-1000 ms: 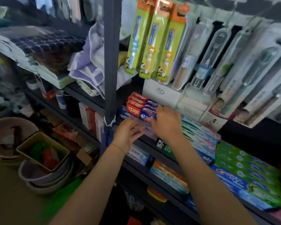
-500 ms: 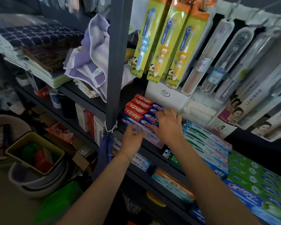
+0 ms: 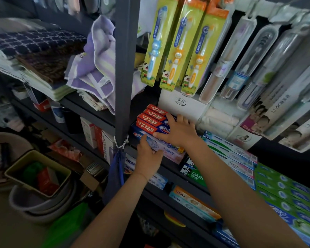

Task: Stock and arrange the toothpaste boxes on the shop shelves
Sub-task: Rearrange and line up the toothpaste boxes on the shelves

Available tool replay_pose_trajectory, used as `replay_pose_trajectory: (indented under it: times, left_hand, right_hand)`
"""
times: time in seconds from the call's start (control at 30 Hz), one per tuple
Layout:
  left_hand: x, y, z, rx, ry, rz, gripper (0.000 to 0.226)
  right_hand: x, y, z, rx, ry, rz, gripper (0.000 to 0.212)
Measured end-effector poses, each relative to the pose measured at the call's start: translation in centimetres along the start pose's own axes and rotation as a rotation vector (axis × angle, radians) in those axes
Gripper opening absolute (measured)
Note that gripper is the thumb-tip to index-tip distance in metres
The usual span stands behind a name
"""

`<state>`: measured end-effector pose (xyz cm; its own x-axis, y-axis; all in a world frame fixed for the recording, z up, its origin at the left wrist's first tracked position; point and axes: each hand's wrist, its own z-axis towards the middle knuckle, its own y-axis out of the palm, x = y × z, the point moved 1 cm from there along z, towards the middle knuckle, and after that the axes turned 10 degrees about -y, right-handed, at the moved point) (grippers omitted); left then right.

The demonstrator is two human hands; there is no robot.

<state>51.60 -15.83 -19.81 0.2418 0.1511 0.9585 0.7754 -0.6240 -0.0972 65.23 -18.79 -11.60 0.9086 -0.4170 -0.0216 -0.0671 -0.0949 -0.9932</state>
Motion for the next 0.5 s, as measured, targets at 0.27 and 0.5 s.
replay_pose_trajectory:
  times: [0.27,0.5]
  left_hand:
    - [3.2,-0.7,1.1,0.306,0.697,0.848,0.076]
    - [2.9,0.1,3.6,0.127,0.681,1.118,0.096]
  right_hand:
    - [1.9,-1.3,-1.8,-0.019,-0.07,0.014,0.094]
    - [3.4,-1.6,-3.8,-0.042,-0.082,0.054,0.092]
